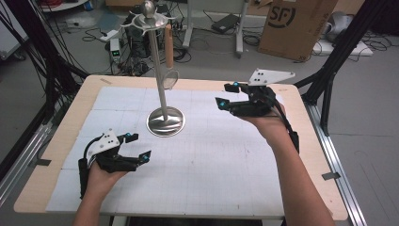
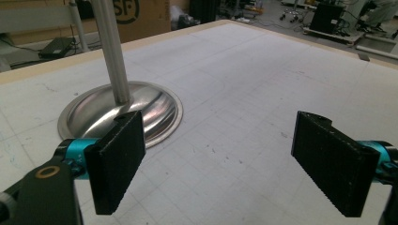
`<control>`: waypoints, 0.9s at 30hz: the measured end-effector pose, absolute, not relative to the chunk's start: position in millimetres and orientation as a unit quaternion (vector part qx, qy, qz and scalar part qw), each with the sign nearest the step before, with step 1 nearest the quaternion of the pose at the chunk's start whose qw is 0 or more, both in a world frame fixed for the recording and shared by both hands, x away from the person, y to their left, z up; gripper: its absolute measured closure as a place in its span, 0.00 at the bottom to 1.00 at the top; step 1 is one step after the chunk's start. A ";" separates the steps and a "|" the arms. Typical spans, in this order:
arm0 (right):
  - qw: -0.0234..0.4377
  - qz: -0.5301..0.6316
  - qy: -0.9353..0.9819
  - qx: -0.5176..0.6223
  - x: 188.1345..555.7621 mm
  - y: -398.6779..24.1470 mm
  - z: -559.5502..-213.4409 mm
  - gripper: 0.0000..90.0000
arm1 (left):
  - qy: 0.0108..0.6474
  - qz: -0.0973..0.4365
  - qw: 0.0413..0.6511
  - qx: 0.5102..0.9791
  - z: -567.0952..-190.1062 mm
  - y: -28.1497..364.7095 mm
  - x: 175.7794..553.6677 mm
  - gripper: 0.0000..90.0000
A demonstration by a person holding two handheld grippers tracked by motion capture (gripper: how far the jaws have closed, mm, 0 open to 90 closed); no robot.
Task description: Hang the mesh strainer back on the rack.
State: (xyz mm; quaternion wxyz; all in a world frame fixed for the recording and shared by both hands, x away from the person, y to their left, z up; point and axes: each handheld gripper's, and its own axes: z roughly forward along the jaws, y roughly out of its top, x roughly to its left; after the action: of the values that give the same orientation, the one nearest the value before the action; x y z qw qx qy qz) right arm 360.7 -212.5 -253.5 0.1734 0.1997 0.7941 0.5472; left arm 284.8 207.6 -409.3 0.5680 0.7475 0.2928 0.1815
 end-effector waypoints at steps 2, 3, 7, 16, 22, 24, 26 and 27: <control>0.172 0.548 0.793 0.202 357.4 -216.2 -259.0 0.44 | 0.293 0.180 0.569 0.747 -409.8 206.8 284.8 0.21; 0.170 0.548 0.793 0.203 355.9 -218.1 -261.7 0.44 | 0.292 0.180 0.568 0.748 -409.9 206.8 285.0 0.21; 0.168 0.548 0.793 0.206 349.0 -225.9 -271.5 0.43 | 0.291 0.180 0.568 0.749 -410.2 205.9 285.0 0.21; 0.170 0.552 0.787 0.218 335.4 -241.3 -290.7 0.41 | 0.289 0.179 0.566 0.751 -411.0 203.6 284.6 0.20; 0.163 0.551 0.786 0.228 331.2 -249.7 -306.2 0.40 | 0.289 0.182 0.567 0.750 -410.6 204.8 284.3 0.20; 0.162 0.549 0.786 0.232 329.6 -252.2 -311.4 0.39 | 0.287 0.181 0.565 0.752 -410.9 204.6 284.6 0.20; 0.159 0.551 0.785 0.234 327.9 -254.9 -316.3 0.39 | 0.286 0.180 0.565 0.753 -411.3 203.9 284.8 0.20; 0.161 0.551 0.784 0.236 327.0 -256.4 -318.5 0.39 | 0.286 0.180 0.565 0.753 -411.2 203.8 284.6 0.20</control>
State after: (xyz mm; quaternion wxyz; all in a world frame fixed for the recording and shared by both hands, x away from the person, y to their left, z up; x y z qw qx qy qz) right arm 327.0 -256.4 -318.5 0.1609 0.2357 0.7841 0.5511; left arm 284.6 203.8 -411.2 0.5653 0.7525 0.2861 0.1796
